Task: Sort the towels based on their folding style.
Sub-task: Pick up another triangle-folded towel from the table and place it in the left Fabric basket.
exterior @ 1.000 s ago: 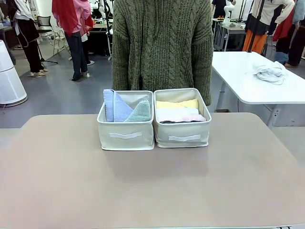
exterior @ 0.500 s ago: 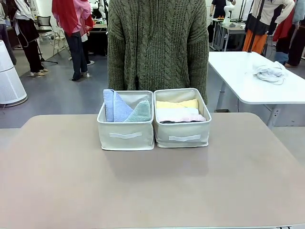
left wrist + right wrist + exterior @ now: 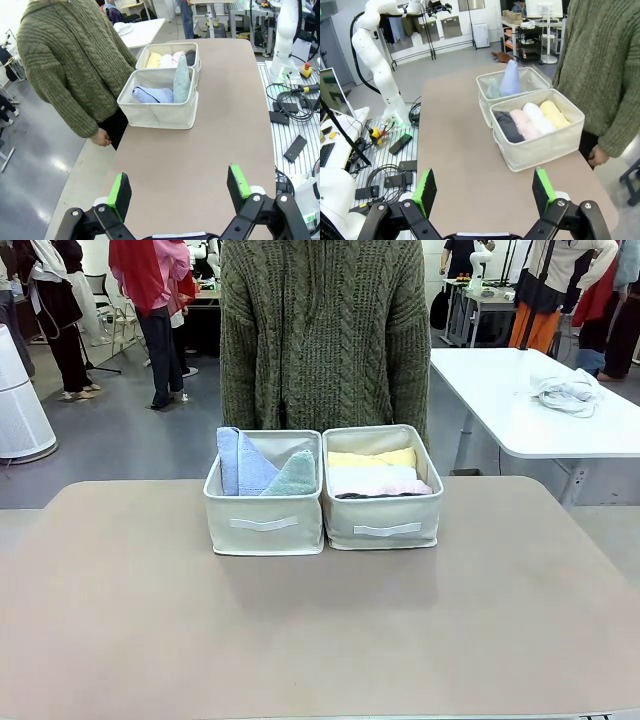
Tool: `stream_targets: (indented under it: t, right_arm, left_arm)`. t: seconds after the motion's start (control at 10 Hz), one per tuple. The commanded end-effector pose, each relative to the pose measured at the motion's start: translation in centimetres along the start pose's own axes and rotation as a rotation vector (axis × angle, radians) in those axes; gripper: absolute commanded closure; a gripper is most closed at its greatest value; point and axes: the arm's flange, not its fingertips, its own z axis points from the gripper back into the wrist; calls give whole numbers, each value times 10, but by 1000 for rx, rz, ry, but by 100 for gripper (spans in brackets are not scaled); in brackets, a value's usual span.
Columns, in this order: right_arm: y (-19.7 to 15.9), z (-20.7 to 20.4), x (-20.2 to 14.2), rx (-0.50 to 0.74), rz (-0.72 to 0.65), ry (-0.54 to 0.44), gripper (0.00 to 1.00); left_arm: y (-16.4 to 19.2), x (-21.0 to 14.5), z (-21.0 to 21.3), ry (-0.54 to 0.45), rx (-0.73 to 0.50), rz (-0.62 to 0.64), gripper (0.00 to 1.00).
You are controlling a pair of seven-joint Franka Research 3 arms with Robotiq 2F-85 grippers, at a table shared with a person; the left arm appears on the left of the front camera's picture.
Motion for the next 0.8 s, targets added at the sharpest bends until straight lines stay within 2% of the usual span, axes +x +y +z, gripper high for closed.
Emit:
stream_targets:
  t: [0.0,0.7]
  right_arm:
    - [2,-1,-2,6,1,-15,0]
    - [2,-1,-2,6,1,-15,0]
  left_arm:
    - [-1,2,1,-9,4,-7,0]
    - [-1,2,1,-9,4,-7,0]
